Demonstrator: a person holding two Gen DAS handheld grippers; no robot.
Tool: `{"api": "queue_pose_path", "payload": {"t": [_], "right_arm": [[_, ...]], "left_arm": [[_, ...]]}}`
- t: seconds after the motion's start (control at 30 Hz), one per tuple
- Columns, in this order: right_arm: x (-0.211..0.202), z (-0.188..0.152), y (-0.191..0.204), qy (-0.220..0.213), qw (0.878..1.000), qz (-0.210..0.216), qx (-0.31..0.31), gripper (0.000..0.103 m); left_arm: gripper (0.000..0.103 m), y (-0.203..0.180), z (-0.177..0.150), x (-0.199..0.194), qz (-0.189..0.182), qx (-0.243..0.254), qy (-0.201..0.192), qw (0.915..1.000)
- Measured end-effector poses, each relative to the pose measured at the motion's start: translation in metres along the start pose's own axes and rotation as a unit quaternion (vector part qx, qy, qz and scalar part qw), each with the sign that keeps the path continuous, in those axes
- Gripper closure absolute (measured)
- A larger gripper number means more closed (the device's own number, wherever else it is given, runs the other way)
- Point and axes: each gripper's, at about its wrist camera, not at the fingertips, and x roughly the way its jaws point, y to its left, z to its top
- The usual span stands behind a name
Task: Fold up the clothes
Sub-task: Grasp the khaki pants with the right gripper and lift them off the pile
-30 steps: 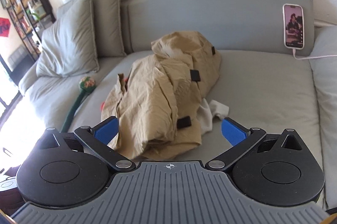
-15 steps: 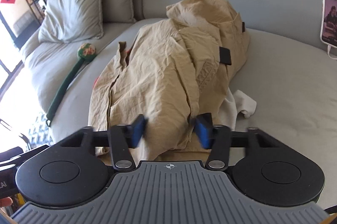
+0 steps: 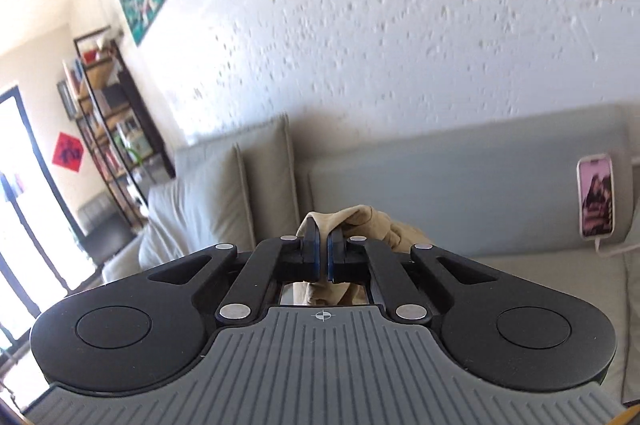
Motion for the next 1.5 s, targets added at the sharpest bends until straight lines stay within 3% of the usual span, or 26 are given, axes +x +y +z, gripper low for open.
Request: {"api": "queue_pose_path", "payload": {"t": [0.13, 0.23, 0.37, 0.47, 0.53, 0.63, 0.87, 1.03, 1.13, 1.23, 1.37, 1.5], "right_arm": [[-0.080, 0.042, -0.011, -0.036, 0.999, 0.013, 0.036, 0.100], [-0.138, 0.055, -0.013, -0.065, 0.998, 0.009, 0.018, 0.100], [-0.185, 0.060, -0.049, -0.077, 0.994, -0.070, 0.022, 0.099], [-0.178, 0.051, -0.106, -0.027, 0.983, -0.173, 0.047, 0.087], [-0.164, 0.035, -0.148, 0.019, 0.969, -0.241, 0.060, 0.044], [-0.158, 0.012, -0.189, 0.061, 0.945, -0.311, 0.086, 0.042], [-0.184, -0.054, -0.211, 0.105, 0.945, -0.286, 0.119, 0.037], [-0.203, -0.117, -0.204, 0.146, 0.941, -0.265, 0.148, 0.036], [-0.203, -0.152, -0.218, 0.181, 0.928, -0.279, 0.170, 0.035], [-0.198, -0.180, -0.247, 0.201, 0.904, -0.314, 0.210, 0.035], [-0.193, -0.203, -0.282, 0.198, 0.882, -0.364, 0.224, 0.032], [-0.193, -0.222, -0.308, 0.187, 0.880, -0.326, 0.291, 0.029]], "left_arm": [[0.007, -0.027, 0.016, -0.024, -0.060, 0.037, -0.024, 0.9972], [0.005, -0.042, 0.018, -0.036, -0.098, 0.057, -0.025, 0.9932], [0.001, -0.054, 0.004, -0.031, -0.129, 0.075, -0.001, 0.9888], [0.001, -0.059, -0.024, -0.007, -0.127, 0.080, 0.052, 0.9873], [0.002, -0.063, -0.044, 0.005, -0.121, 0.082, 0.082, 0.9858], [0.002, -0.061, -0.073, 0.006, -0.122, 0.085, 0.109, 0.9828], [0.004, -0.069, -0.110, 0.012, -0.138, 0.105, 0.146, 0.9739], [0.004, -0.094, -0.136, 0.010, -0.192, 0.156, 0.175, 0.9529], [0.004, -0.115, -0.148, 0.010, -0.219, 0.182, 0.186, 0.9404], [0.004, -0.133, -0.156, 0.011, -0.231, 0.201, 0.189, 0.9331], [0.003, -0.141, -0.157, 0.012, -0.244, 0.198, 0.186, 0.9307], [0.003, -0.140, -0.153, 0.015, -0.241, 0.188, 0.181, 0.9347]]}}
